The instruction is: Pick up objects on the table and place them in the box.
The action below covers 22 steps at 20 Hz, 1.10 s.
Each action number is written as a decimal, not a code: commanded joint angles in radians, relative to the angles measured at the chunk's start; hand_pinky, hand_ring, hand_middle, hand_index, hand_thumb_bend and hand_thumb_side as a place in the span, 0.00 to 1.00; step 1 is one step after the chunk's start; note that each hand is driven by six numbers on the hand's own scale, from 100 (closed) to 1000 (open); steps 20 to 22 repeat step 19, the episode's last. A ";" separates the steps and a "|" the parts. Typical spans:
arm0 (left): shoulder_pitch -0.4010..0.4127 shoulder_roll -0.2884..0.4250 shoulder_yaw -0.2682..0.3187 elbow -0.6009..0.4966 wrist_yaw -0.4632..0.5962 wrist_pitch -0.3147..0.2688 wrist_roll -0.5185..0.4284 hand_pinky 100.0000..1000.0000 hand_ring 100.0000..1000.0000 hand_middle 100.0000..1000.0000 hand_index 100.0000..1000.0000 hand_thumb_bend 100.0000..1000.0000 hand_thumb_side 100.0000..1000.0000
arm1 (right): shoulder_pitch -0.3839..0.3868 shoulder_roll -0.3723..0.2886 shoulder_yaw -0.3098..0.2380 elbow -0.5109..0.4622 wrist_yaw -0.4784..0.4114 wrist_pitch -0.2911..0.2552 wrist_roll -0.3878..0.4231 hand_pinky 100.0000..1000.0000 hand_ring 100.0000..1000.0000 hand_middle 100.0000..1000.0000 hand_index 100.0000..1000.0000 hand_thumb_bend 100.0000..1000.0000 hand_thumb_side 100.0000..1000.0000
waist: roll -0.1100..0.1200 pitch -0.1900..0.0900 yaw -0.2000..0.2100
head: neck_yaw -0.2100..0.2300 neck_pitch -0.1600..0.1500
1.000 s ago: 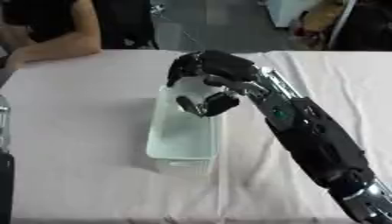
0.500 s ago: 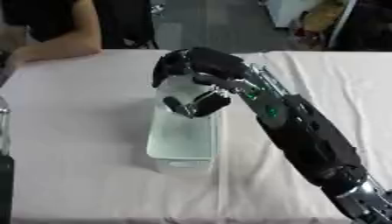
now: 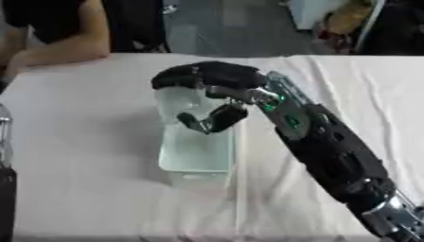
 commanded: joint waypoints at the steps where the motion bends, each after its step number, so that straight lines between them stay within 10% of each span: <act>1: -0.022 0.011 0.001 -0.017 0.004 -0.002 -0.003 0.66 0.73 0.73 0.77 0.42 0.71 | -0.016 -0.002 -0.013 -0.023 -0.021 -0.074 0.085 0.82 0.85 0.92 0.98 0.00 0.16 | 0.003 -0.008 -0.001 | -0.008 -0.001; 10: -0.027 0.009 -0.003 -0.017 0.004 -0.002 -0.009 0.66 0.73 0.73 0.77 0.42 0.71 | -0.001 0.019 -0.020 0.090 -0.003 -0.090 0.101 1.00 0.94 1.00 1.00 0.00 0.50 | 0.003 -0.005 0.002 | -0.009 -0.001; 22: -0.027 0.010 -0.003 -0.017 0.004 -0.003 -0.010 0.66 0.73 0.73 0.77 0.42 0.71 | 0.002 0.025 -0.031 0.130 0.033 -0.096 0.104 1.00 0.95 1.00 1.00 0.00 0.52 | 0.004 -0.005 0.000 | -0.010 -0.001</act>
